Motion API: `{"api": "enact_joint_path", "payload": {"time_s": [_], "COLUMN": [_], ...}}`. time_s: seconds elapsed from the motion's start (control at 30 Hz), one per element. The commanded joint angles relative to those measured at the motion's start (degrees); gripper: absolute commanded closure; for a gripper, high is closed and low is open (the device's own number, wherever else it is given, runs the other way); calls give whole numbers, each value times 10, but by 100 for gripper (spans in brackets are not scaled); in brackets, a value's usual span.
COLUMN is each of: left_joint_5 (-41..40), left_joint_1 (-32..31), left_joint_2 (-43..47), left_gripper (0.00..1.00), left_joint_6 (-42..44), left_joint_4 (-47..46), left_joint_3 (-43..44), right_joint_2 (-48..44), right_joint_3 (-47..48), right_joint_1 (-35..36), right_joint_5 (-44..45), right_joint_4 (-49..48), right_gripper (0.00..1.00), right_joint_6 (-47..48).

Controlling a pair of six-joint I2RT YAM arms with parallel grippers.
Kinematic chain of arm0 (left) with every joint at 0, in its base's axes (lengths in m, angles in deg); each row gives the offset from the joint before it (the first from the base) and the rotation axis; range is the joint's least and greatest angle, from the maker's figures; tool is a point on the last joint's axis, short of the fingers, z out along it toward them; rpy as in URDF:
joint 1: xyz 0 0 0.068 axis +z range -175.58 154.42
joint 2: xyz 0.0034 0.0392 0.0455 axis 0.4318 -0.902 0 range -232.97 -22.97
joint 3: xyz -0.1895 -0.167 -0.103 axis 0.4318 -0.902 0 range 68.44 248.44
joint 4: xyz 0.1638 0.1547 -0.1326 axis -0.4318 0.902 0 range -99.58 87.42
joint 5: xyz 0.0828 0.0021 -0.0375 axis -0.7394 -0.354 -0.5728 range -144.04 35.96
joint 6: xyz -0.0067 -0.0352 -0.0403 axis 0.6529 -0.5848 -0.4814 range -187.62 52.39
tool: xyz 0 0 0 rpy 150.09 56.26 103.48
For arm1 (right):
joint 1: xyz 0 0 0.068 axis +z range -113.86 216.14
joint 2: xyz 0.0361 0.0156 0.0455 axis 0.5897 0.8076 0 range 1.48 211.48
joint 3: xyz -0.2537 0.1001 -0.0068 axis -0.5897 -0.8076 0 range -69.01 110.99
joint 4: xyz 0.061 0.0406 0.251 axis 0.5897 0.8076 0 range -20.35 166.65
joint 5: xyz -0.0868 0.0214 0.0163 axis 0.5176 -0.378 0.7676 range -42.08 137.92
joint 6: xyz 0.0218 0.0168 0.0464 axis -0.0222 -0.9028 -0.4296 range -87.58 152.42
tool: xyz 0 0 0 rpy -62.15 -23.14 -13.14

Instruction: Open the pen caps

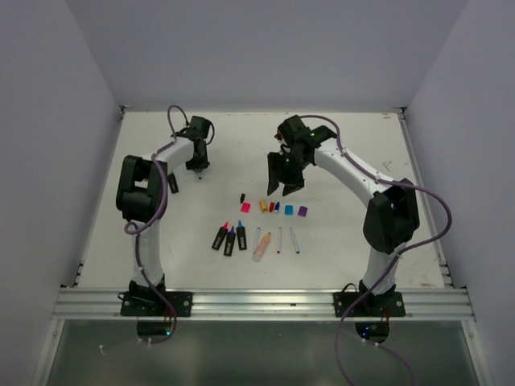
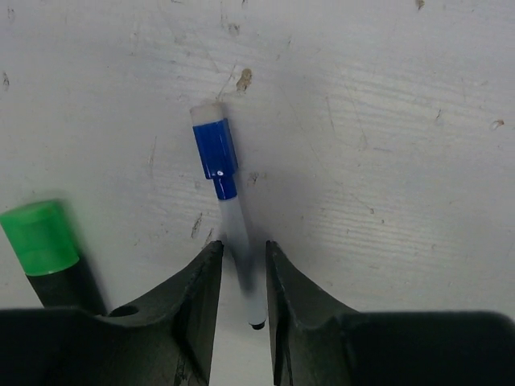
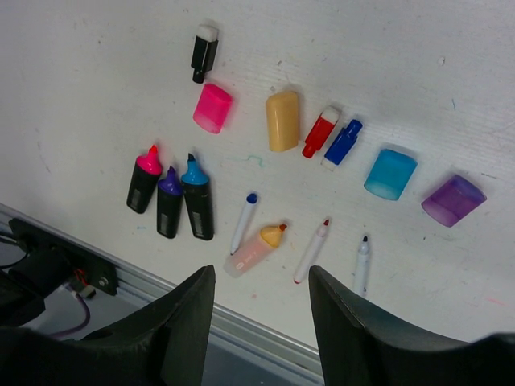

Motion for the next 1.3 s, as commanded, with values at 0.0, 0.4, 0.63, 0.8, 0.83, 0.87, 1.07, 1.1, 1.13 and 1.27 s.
{"api": "enact_joint_path", "payload": {"time_s": [0.0,0.4,0.63,0.8,0.83,0.87,1.07,1.1,1.13,1.27], "left_joint_5": [13,58,188,200,209,220,246,247,248,261], "left_joint_1": [13,15,-15,-109,-120,-128,-152,-154,-155,-159], "left_joint_2": [-8,70,245,341,370,383,464,470,476,502], "left_gripper": [69,100,100,100,100,100,100,100,100,100], "left_joint_6": [12,25,23,20,13,4,-36,-38,-38,-37], "left_joint_4": [-36,-70,-70,-60,-60,-61,-60,-59,-56,-51], "left_joint_3": [-36,-114,-202,-269,-294,-309,-376,-378,-379,-377], "right_joint_2": [-30,-48,-61,-60,-61,-61,-74,-71,-67,-33], "right_joint_3": [-6,-22,-42,-46,-47,-48,-62,-61,-58,-47], "right_joint_1": [-5,-8,-8,-7,-7,-8,-5,-4,2,24], "right_joint_5": [-10,-15,-57,-87,-94,-98,-134,-144,-148,-159], "right_joint_4": [0,-11,-62,-108,-118,-129,-218,-231,-231,-244], "right_gripper": [46,46,42,30,30,30,32,33,34,37], "right_joint_6": [7,4,-14,-27,-31,-37,-92,-105,-111,-140]}}
